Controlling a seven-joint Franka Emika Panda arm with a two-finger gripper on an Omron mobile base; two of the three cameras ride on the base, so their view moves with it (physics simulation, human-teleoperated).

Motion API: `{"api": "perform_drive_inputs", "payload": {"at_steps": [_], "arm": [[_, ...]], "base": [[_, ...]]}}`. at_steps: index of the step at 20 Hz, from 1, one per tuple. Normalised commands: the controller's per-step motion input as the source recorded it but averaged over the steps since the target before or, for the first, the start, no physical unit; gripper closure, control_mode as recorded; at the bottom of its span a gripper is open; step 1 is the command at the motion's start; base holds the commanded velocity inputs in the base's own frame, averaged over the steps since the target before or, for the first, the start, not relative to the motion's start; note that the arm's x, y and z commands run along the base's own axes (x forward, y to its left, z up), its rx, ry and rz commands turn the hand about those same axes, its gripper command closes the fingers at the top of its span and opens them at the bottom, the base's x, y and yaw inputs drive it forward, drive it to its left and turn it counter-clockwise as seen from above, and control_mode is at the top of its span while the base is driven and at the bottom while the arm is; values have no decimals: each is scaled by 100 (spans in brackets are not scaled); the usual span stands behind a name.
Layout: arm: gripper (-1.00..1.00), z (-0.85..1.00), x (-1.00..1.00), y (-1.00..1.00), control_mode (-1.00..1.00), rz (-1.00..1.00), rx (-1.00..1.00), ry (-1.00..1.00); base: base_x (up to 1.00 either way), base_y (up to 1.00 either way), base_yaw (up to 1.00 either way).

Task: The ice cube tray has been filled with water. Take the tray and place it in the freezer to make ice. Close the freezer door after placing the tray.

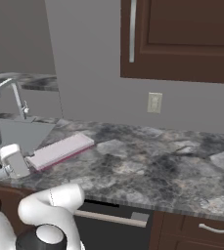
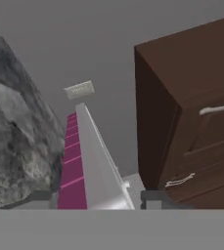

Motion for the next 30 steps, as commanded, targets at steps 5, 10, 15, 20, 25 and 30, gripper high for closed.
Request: {"api": "perform_drive_inputs", "payload": {"at_steps": [5, 10, 15, 20, 25, 30], "arm": [[100, 49, 2, -54, -100, -11, -2, 3], [100, 45, 6, -49, -100, -7, -1, 7], [100, 35, 10, -34, -100, -1, 0, 6], [100, 8, 15, -36, -100, 0, 0, 0], [100, 0, 1, -24, -100, 0, 0, 0], [100, 0, -2, 0, -100, 0, 0, -5]], "base": [[0, 0, 0], [0, 0, 0], [0, 0, 0], [0, 0, 0], [0, 0, 0], [0, 0, 0]]}}
